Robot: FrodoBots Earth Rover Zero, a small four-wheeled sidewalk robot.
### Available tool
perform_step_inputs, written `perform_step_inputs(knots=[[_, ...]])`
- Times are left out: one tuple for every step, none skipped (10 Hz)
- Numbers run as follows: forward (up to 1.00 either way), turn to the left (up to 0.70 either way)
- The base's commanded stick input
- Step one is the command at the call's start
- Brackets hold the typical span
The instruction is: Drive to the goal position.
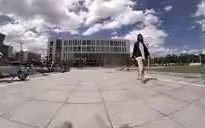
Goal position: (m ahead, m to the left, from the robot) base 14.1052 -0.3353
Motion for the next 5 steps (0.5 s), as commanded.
perform_step_inputs(knots=[[0.7,0.0],[0.7,0.0],[0.7,0.0],[0.7,0.0],[0.7,0.0]])
